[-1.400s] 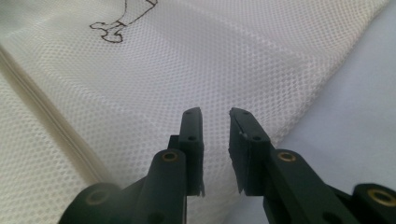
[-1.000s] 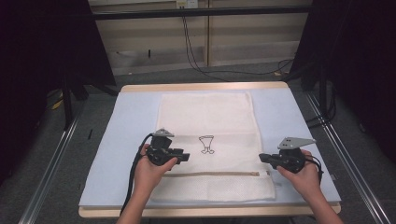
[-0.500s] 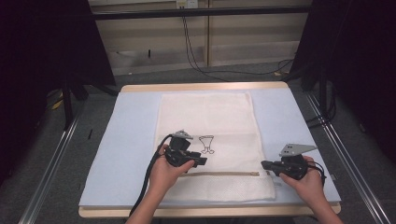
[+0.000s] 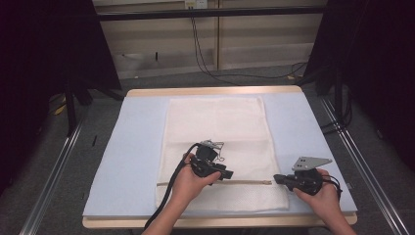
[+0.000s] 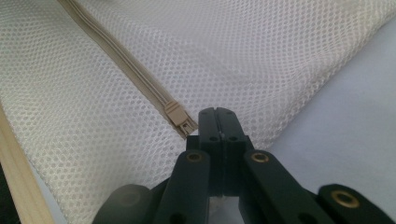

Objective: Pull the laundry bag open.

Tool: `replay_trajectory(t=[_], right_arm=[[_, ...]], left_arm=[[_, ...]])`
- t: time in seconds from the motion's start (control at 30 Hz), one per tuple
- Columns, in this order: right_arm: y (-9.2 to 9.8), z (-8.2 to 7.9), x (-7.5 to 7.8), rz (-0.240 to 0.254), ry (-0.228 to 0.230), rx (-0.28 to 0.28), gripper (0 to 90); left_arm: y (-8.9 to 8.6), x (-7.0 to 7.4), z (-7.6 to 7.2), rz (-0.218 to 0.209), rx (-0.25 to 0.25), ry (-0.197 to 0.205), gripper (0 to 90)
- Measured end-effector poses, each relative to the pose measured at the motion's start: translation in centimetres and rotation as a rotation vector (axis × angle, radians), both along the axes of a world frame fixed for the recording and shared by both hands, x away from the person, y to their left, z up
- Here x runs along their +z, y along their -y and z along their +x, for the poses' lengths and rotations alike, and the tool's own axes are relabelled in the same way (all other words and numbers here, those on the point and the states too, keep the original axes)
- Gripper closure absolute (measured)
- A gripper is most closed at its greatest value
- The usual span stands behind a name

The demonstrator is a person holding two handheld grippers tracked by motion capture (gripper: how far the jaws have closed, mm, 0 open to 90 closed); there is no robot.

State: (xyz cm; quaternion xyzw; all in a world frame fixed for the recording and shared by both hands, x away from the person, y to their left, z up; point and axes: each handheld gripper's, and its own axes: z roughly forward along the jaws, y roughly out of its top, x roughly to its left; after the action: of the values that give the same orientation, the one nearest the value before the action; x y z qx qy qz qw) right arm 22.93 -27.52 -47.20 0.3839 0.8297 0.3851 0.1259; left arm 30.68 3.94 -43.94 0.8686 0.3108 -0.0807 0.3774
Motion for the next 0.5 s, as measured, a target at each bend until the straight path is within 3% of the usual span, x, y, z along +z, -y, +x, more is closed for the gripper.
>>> replay_trajectory(t=[0.07, 0.2, 0.27, 0.5], right_arm=[[-0.1, 0.0, 0.2, 0.003, -0.001, 0.001, 90.0], [-0.2, 0.0, 0.2, 0.002, 0.005, 0.005, 90.0], [-0.1, 0.0, 0.2, -0.005, 0.001, 0.003, 90.0], [0.3, -0.2, 0.4, -0.003, 0.014, 0.001, 90.0]], left_arm=[[0.5, 0.0, -0.1, 0.010, -0.013, 0.001, 59.7], [1.4, -0.1, -0.3, -0.015, -0.035, 0.001, 60.8], [2.0, -0.3, -0.5, -0.057, -0.035, -0.017, 60.1], [3.9, 0.1, -0.7, -0.045, -0.028, -0.048, 63.6]])
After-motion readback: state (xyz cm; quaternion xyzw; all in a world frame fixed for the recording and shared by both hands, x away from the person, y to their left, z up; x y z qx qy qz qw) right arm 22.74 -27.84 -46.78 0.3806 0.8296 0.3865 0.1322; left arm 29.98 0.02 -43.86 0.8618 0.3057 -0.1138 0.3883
